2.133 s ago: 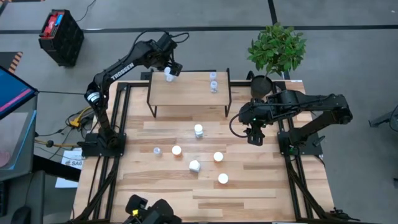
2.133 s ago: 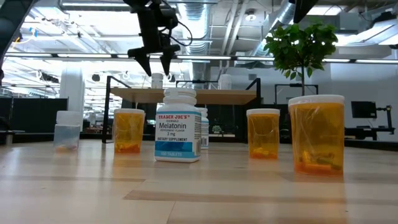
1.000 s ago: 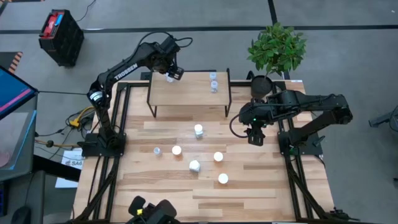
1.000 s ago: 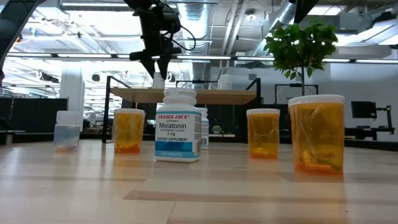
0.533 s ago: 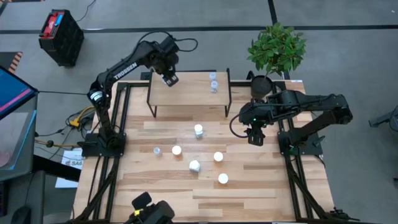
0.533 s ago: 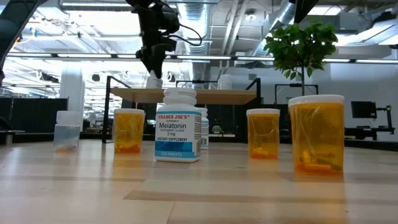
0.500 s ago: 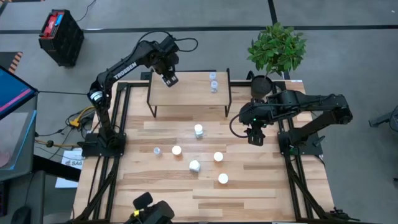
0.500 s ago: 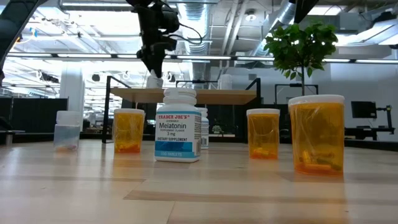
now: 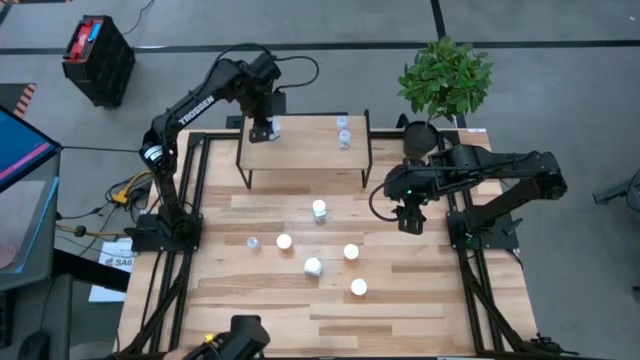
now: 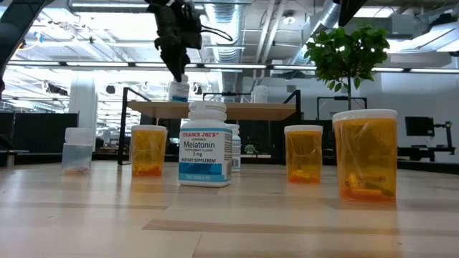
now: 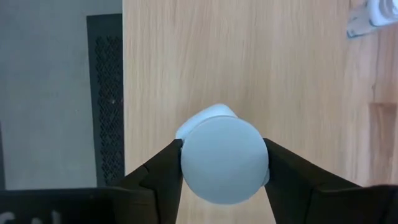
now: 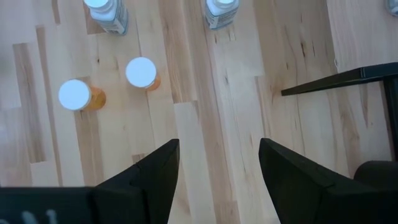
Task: Pick and place medicine bottles onto shelf by color
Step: Put the top left white pill bottle on the shelf
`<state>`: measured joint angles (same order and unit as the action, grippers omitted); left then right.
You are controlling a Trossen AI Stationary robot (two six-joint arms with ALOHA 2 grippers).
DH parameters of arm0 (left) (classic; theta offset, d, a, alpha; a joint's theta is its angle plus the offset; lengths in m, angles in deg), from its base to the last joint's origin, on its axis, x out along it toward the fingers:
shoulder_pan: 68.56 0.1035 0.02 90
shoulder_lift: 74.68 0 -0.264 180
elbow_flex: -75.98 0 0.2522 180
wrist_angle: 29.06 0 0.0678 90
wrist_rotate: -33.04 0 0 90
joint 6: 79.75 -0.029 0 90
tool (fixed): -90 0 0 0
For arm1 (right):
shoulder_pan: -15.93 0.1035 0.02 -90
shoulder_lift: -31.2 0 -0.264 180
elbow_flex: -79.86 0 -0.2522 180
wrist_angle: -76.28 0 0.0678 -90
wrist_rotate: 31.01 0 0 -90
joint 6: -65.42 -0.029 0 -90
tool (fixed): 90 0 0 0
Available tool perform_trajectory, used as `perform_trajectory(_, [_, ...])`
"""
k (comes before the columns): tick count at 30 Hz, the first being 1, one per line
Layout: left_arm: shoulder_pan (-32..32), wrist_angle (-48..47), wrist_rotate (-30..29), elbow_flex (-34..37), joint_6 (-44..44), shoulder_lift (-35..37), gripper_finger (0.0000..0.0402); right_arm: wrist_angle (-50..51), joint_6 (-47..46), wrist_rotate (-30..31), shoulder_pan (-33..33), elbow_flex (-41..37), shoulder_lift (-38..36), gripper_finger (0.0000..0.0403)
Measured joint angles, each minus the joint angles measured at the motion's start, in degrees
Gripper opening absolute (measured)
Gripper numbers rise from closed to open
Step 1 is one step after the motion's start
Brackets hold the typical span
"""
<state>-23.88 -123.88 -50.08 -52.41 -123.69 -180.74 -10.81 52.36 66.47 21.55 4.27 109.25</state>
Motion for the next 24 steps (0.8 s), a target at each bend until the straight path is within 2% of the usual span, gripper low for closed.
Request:
perform_trajectory(3, [1.11,-0.59,0.86,0.00,-1.86,0.00,0.0163,-0.47,-0.07,0.00,0.00,0.00,-0.01,0.0244])
perform_trajectory(19, [1.30,-0.44,-3.08,0.00,-16.54,0.00,0.0174,-1.90,-0.11,-0.01,-0.04,0.00,-0.01,0.0244])
perform_trajectory(24, [1.28,-0.44,-3.13,0.00,-17.86,0.00,0.0175,-1.90,-0.11,0.00,-0.04,0.00,-0.01,0.0244])
